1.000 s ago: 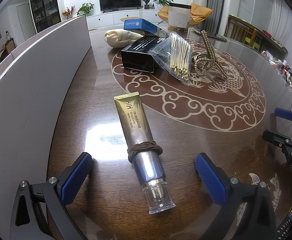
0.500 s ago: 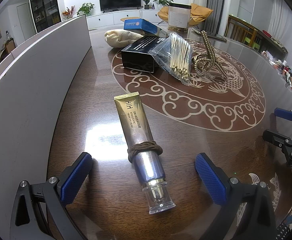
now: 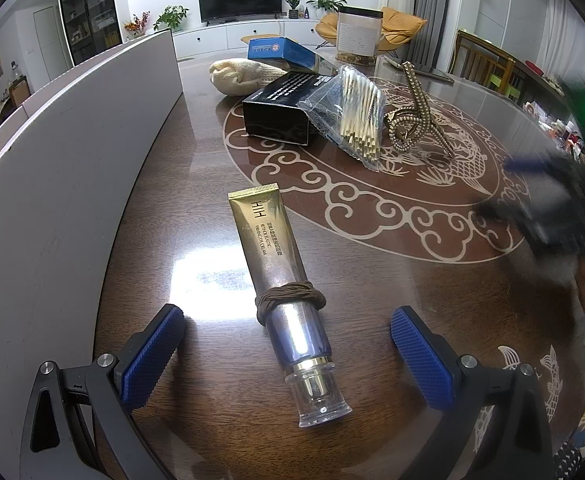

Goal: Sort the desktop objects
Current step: 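Grasp the gold beaded hair clip with the right tool, then lift the gold beaded clip and set it down on the table, opening the right tool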

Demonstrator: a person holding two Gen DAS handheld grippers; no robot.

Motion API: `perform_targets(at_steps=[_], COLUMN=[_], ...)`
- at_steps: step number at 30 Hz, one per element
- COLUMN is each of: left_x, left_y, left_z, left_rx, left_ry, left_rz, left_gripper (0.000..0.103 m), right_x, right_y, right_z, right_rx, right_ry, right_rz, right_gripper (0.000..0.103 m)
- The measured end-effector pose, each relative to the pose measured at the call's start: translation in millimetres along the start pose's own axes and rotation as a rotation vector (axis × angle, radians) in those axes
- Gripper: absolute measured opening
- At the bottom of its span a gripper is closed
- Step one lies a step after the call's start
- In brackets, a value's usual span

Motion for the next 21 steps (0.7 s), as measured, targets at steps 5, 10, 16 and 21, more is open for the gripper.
perform_targets(at_steps=[5,10,16,21], left_x=[-0.4,-0.5,-0.4,-0.3], left_y=[-0.2,0.0,-0.1,0.0], left_z=[0.2,0.2,0.1,-0.2], left_rx=[0.0,0.0,0.0,0.0], left_ry=[0.0,0.0,-0.001,0.0], left_rz=[0.0,0.001,0.001,0.001], left_gripper=[0.103,0.103,0.103,0.103], right_x=[61.1,71.3,30.7,-14.7], right_y=[17.0,8.5,-24.5,-54.1], right_z=[-23.1,-40.7,-35.7,-29.4], right_rx=[0.058,0.214,0.561,0.576], right_ry=[-0.036,0.06,0.275,0.34], right_rz=[0.088,-0.024,-0.321,-0.436], right_gripper=[0.081,0.029,0.028,0.032])
Point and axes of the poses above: each gripper's, at about its wrist camera, not at the fingertips, and z roughly against the way its jaws point, y to its left, x to its top, the point moved 1 cm from there along -z, roughly the way its jaws point, and after that the axes turned 14 degrees about -x, right-handed, at the moved point
